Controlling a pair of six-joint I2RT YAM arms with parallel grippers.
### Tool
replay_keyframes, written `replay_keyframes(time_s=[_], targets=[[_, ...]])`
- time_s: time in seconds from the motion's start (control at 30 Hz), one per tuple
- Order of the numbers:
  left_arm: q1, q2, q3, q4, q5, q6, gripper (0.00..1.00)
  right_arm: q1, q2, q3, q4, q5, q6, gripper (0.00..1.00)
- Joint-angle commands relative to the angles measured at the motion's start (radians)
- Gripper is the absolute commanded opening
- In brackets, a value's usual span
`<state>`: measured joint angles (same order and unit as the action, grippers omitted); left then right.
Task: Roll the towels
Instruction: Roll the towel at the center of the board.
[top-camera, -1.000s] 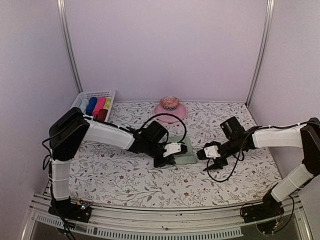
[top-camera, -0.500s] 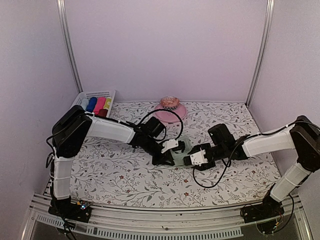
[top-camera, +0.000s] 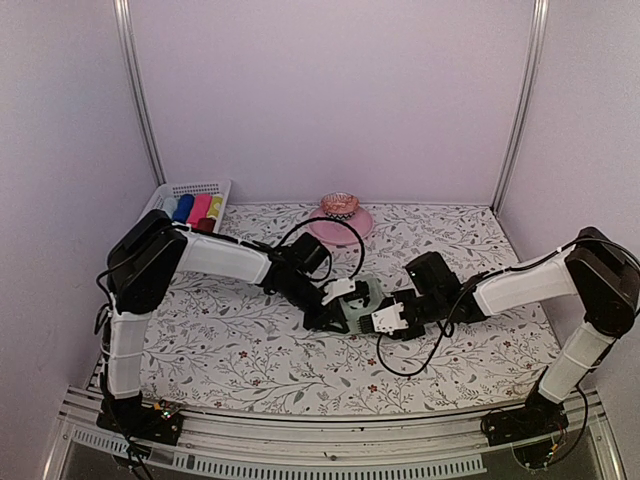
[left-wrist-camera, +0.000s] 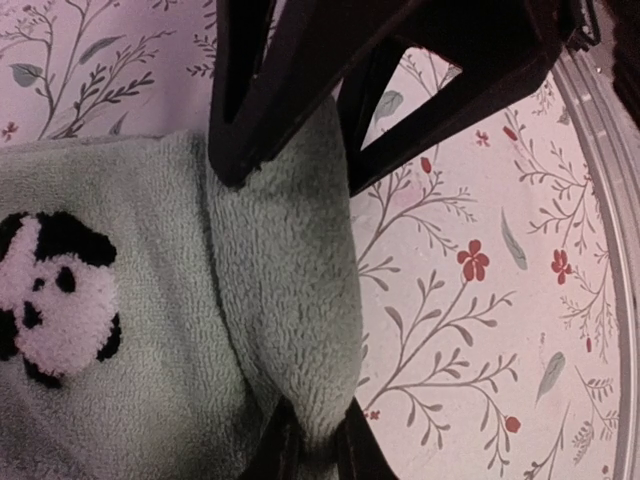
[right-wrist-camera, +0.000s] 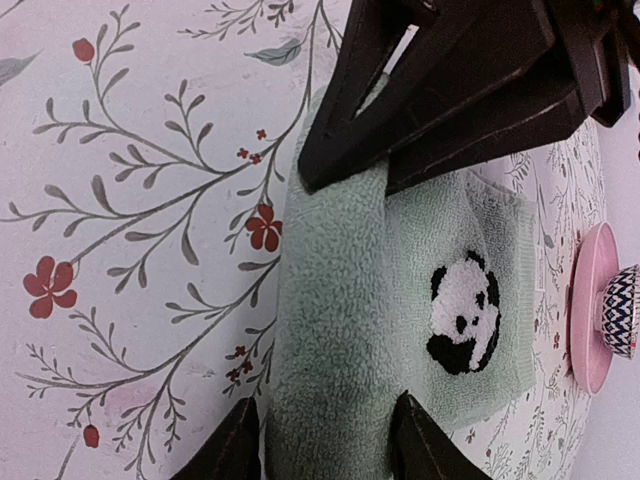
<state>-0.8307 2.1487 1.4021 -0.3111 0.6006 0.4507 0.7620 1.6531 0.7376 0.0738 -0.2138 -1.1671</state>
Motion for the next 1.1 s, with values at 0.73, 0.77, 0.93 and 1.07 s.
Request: replay_keyframes(time_s=[0.73,0.77,0.93,1.07], targets=[[0.015,-0.123,-0.155,0.109,-0.102,-0.066,0.45,-0.021,0.115,0.19,-0.3,-0.1,0.064,0.06],[0.014,-0.153,-0.187,0.146,-0.119,-0.075,0.47,-0.031,0.122,0.203,-0.323,-0.116,0.068,0.06],[-0.006,-0.296,-0.327,0.301,-0.225,-0.075,0.58,-0.074,0.17,0.297,-0.469,-0.2,0.085,0.06],[-0.051,-0.353,-0.407,0.395,-0.339,-0.024,0.61,-0.093,0.241,0.39,-0.59,-0.248,0.098,0.07]])
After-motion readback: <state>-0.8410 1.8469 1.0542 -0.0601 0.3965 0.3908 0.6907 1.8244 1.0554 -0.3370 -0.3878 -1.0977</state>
